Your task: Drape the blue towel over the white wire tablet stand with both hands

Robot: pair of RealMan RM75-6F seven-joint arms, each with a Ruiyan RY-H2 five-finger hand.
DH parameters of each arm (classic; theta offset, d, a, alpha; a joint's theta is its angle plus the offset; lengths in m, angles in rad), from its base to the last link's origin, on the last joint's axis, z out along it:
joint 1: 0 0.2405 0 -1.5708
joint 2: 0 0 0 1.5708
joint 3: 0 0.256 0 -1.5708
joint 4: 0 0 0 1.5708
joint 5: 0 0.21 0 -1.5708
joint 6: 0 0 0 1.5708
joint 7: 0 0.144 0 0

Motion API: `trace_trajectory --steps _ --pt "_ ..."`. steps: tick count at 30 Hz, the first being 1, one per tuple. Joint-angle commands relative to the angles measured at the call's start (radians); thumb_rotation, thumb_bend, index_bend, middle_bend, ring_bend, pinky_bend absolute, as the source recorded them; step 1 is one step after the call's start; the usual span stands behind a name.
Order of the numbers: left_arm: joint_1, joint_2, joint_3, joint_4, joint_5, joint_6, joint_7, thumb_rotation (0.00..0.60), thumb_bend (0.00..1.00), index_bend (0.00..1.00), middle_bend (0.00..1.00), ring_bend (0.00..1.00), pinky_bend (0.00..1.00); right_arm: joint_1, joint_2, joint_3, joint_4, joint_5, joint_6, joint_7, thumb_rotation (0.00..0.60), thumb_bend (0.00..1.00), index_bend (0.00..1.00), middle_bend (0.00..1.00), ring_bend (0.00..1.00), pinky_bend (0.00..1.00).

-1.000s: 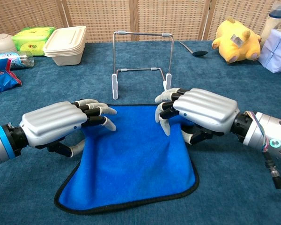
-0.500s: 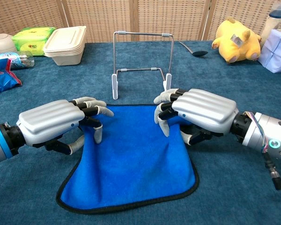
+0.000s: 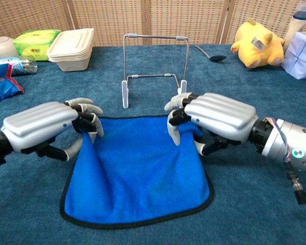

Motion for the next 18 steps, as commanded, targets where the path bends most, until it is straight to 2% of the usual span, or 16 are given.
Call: trace_trajectory --steps 1,8,14,18 --pt "0.010 0.034 -0.018 -0.042 -0.008 0.033 -0.017 0.600 0.72 0.76 0.39 0.17 0.00 0.000 0.037 0.030 -0.051 0.020 0.014 -0.005 0.600 0.50 0.93 0.44 0.18 0.13" --pt "0.002 0.098 -0.066 -0.120 -0.017 0.072 -0.048 0.600 0.72 0.77 0.40 0.18 0.00 0.005 0.137 0.087 -0.187 0.062 0.015 -0.037 0.600 0.49 0.94 0.44 0.19 0.13" --pt "-0.025 0.177 -0.168 -0.200 -0.062 0.105 -0.126 0.600 0.71 0.77 0.40 0.18 0.00 0.010 0.285 0.170 -0.337 0.125 0.013 -0.069 0.600 0.49 0.93 0.44 0.19 0.13" --pt "-0.041 0.191 -0.225 -0.210 -0.093 0.117 -0.179 0.600 0.70 0.76 0.40 0.18 0.00 0.014 0.352 0.220 -0.404 0.177 -0.002 -0.078 0.600 0.49 0.93 0.44 0.19 0.13"
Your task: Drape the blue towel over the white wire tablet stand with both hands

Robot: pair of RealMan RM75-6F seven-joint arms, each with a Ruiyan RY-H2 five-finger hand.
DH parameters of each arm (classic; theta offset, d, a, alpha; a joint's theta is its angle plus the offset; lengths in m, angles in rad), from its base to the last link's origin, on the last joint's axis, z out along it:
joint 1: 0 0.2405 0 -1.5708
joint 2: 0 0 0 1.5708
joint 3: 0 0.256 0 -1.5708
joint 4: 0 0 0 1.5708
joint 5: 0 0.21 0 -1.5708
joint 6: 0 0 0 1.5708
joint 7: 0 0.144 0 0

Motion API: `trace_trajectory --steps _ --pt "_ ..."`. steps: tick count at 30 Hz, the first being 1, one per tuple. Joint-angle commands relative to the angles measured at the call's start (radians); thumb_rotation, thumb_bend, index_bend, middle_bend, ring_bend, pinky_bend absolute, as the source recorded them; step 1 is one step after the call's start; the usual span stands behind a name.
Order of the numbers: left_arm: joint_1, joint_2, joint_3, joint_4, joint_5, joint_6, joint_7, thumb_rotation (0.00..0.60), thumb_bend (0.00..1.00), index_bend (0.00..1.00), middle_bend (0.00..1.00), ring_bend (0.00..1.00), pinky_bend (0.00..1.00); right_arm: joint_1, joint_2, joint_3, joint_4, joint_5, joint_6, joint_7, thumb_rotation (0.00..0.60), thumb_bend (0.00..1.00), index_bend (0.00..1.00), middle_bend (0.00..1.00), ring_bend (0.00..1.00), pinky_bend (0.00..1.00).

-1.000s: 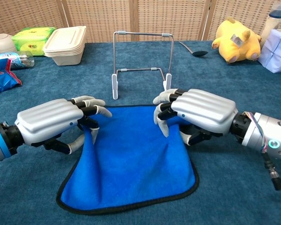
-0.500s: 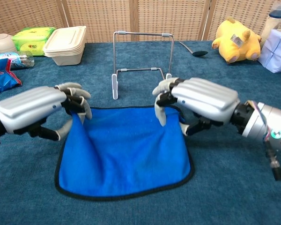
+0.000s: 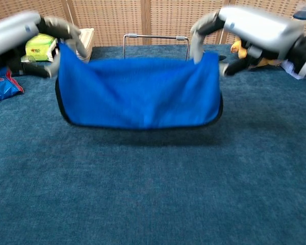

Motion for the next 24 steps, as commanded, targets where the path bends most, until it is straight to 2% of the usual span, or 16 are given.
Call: trace_trajectory --steps 1,8,14,24 --pt "-0.020 0.018 -0.049 -0.016 -0.032 0.012 -0.045 0.600 0.69 0.76 0.40 0.18 0.00 0.006 0.060 0.053 -0.060 0.053 -0.016 -0.014 0.600 0.49 0.92 0.44 0.19 0.13" --pt "-0.063 0.044 -0.144 -0.038 -0.099 -0.007 -0.103 0.600 0.68 0.76 0.39 0.18 0.00 0.022 0.154 0.137 -0.132 0.140 -0.050 -0.016 0.600 0.49 0.92 0.44 0.19 0.13" --pt "-0.111 0.029 -0.229 -0.042 -0.169 -0.030 -0.148 0.600 0.66 0.76 0.39 0.18 0.00 0.040 0.195 0.199 -0.129 0.207 -0.071 -0.012 0.600 0.49 0.92 0.44 0.19 0.13" --pt "-0.175 -0.023 -0.299 0.007 -0.234 -0.049 -0.158 0.600 0.64 0.75 0.38 0.18 0.00 0.072 0.190 0.236 -0.070 0.265 -0.103 -0.005 0.600 0.49 0.91 0.44 0.19 0.13"
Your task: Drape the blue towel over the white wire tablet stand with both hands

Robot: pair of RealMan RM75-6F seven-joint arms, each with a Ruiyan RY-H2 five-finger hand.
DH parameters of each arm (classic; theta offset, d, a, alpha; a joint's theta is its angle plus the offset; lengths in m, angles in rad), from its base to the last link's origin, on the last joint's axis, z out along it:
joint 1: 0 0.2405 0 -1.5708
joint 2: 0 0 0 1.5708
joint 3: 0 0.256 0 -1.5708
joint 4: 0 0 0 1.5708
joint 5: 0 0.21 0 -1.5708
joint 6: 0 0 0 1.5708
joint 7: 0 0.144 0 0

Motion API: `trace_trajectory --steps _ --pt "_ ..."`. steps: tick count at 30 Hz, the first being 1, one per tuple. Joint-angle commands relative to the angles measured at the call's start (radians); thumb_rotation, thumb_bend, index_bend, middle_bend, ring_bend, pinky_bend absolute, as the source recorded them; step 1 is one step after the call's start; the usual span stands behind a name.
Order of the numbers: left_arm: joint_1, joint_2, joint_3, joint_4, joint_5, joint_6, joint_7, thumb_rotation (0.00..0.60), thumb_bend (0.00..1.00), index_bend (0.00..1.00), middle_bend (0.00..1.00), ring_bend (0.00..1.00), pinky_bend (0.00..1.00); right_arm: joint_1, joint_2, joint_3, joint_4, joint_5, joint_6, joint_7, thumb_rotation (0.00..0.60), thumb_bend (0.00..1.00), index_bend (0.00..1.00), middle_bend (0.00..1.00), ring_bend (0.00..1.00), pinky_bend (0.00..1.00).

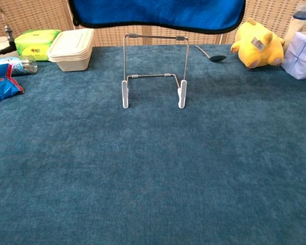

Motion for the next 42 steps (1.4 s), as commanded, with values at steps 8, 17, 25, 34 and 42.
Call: trace_trajectory --steps 8,17,25,34,42 --pt "-0.037 -0.033 -0.019 0.060 -0.038 -0.023 -0.007 0.600 0.63 0.75 0.38 0.17 0.00 0.026 -0.027 0.002 0.054 0.021 -0.028 0.010 0.600 0.49 0.91 0.44 0.19 0.13" --pt "-0.058 -0.072 -0.007 0.140 -0.051 -0.042 -0.034 0.600 0.63 0.75 0.38 0.17 0.00 0.040 -0.055 -0.007 0.105 0.034 -0.045 0.018 0.600 0.49 0.91 0.44 0.19 0.13" --pt "-0.078 -0.116 0.007 0.201 -0.053 -0.057 -0.055 0.600 0.63 0.75 0.38 0.17 0.00 0.052 -0.080 -0.021 0.133 0.040 -0.063 0.013 0.600 0.49 0.91 0.44 0.19 0.13" --pt "-0.103 -0.145 0.009 0.238 -0.047 -0.066 -0.060 0.600 0.63 0.74 0.37 0.16 0.00 0.070 -0.105 -0.019 0.156 0.045 -0.071 -0.003 0.600 0.49 0.91 0.44 0.19 0.13" --pt "-0.120 -0.162 0.010 0.270 -0.050 -0.078 -0.062 0.600 0.63 0.74 0.37 0.16 0.00 0.093 -0.131 -0.010 0.171 0.057 -0.082 -0.018 0.600 0.49 0.91 0.44 0.19 0.13"
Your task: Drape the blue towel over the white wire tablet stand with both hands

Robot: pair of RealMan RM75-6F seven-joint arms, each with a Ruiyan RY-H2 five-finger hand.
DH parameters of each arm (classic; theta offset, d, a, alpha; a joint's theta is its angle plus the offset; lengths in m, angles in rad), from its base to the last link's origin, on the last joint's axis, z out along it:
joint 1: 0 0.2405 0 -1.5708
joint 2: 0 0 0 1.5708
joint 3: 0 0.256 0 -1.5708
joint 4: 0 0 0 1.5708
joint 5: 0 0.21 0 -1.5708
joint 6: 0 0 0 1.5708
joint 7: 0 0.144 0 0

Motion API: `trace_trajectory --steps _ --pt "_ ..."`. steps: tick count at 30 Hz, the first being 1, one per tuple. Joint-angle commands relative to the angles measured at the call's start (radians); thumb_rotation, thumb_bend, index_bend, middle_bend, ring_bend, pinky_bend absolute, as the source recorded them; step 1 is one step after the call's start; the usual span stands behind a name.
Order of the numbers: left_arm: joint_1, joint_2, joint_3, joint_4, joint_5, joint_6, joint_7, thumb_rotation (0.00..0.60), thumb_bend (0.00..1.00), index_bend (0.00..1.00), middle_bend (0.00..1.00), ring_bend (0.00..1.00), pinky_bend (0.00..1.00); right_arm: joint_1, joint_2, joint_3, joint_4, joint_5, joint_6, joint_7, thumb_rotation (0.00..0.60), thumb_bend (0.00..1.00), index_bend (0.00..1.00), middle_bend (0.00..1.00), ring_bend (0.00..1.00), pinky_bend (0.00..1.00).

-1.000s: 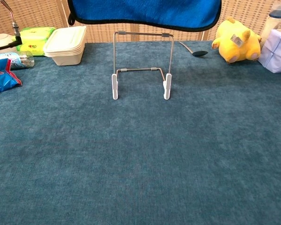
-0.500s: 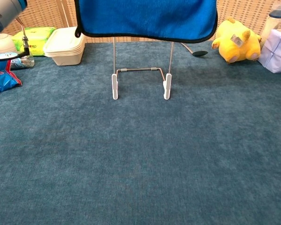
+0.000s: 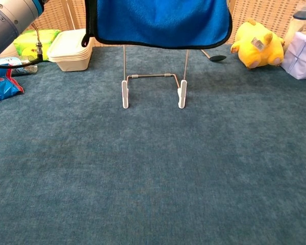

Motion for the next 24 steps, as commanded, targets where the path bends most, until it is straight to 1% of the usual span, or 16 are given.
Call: trace_trajectory --steps 1,16,24 --pt "-0.006 -0.007 0.002 0.016 -0.002 -0.006 -0.002 0.600 0.63 0.74 0.37 0.16 0.00 0.007 -0.010 0.002 0.006 0.003 -0.002 -0.006 0.600 0.49 0.91 0.44 0.19 0.13" --pt "-0.030 -0.063 0.008 0.131 -0.028 -0.047 -0.037 0.600 0.63 0.74 0.36 0.15 0.00 0.035 -0.054 -0.005 0.041 0.029 -0.034 -0.039 0.600 0.49 0.91 0.44 0.19 0.13" --pt "-0.026 -0.082 0.019 0.178 -0.034 -0.055 -0.061 0.600 0.63 0.73 0.36 0.15 0.00 0.045 -0.072 -0.009 0.045 0.035 -0.045 -0.043 0.600 0.49 0.91 0.44 0.19 0.13"
